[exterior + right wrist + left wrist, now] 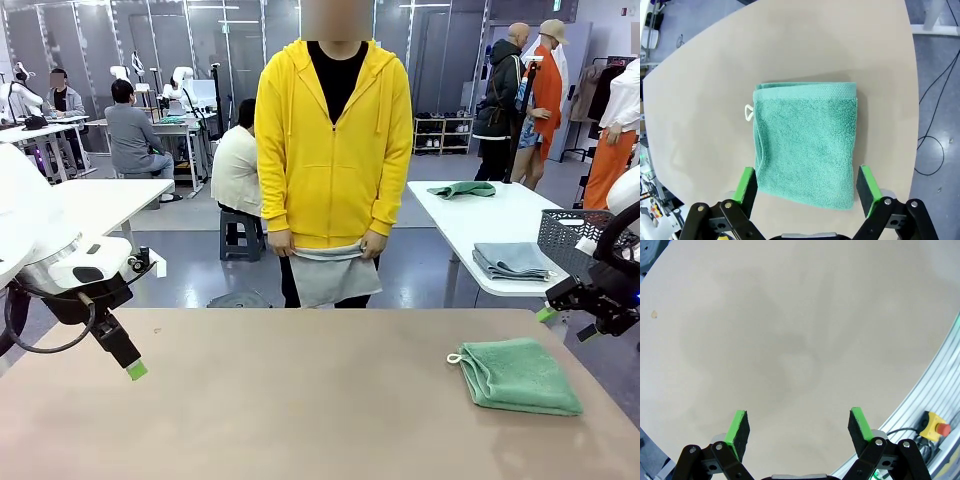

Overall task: Fold the towels and place them in the basket.
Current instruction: When a person lays out a Towel with hook on the table, fold it in half twice.

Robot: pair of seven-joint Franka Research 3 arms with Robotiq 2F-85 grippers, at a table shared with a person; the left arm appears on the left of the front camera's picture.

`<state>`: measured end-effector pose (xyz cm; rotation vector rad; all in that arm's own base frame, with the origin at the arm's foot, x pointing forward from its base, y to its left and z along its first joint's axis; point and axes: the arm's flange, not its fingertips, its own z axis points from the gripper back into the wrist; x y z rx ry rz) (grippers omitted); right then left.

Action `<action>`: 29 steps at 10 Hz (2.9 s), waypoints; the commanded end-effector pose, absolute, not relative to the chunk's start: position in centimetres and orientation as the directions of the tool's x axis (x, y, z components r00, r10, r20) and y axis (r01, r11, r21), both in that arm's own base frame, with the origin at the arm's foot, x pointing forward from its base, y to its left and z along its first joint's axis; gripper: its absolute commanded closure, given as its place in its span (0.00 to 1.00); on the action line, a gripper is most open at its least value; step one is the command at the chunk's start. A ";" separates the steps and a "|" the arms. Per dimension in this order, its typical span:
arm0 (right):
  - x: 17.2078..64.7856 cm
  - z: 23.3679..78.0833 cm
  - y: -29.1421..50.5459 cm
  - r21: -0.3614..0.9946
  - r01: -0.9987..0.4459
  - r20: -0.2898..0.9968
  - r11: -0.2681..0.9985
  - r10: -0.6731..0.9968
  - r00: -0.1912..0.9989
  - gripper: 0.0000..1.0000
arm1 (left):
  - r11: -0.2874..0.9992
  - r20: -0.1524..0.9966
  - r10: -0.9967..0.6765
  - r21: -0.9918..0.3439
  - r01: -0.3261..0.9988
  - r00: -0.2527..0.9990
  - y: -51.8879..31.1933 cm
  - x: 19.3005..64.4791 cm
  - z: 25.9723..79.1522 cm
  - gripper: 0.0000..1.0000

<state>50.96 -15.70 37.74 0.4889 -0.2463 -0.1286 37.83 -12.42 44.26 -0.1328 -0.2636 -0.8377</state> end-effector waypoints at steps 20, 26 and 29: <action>34.3 57.3 -0.1 -0.129 -0.659 0.479 0.741 0.629 0.613 0.00 | 0.695 0.513 -0.549 -0.159 0.701 0.660 -1.2 36.6 51.1 0.00; 34.3 58.3 -0.4 -0.098 -0.705 0.478 0.702 0.655 0.585 0.00 | 0.709 0.484 -0.547 -0.165 0.685 0.683 -1.0 36.4 51.3 0.00; 34.3 58.3 -0.4 -0.098 -0.705 0.478 0.702 0.655 0.585 0.00 | 0.709 0.484 -0.547 -0.165 0.685 0.683 -1.0 36.4 51.3 0.00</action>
